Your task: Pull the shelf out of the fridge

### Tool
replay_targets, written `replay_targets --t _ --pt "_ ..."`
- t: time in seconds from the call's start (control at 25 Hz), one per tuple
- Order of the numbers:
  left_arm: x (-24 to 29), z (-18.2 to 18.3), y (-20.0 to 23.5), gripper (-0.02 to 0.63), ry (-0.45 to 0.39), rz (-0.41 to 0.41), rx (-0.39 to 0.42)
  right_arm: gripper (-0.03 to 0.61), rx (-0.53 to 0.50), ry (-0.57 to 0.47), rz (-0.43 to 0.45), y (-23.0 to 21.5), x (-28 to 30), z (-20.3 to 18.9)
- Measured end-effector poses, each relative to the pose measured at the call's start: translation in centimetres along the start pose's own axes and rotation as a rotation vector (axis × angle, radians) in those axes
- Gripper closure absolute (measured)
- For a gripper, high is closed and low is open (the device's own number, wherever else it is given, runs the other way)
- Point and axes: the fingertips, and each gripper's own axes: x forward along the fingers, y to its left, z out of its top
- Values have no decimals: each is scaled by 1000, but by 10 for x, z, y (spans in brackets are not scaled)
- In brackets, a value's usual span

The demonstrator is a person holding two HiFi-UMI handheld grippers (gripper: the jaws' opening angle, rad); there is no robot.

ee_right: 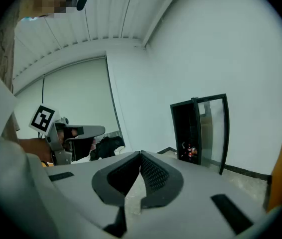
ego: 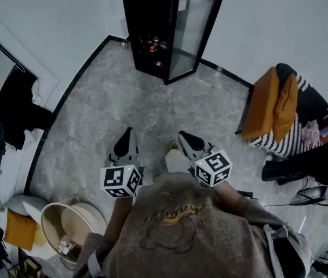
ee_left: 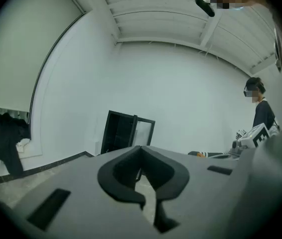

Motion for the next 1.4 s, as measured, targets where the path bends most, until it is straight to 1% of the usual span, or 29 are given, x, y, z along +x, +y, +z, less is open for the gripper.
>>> replay_targets --t 0.32,0.6,0.92,1.12,1.4 --pt "3 -1 3 607 12 11 2 558 3 3 0 -3 3 1" --pt "22 2 7 607 17 18 14 557 31 -5 22 -15 15 7" --pt "58 9 16 607 21 19 32 557 16 -11 19 -40 41 23" --pt "86 13 21 607 23 24 43 557 13 -13 11 -62 59 30" --pt "130 24 30 607 22 37 50 557 -2 -17 20 -96 87 49"
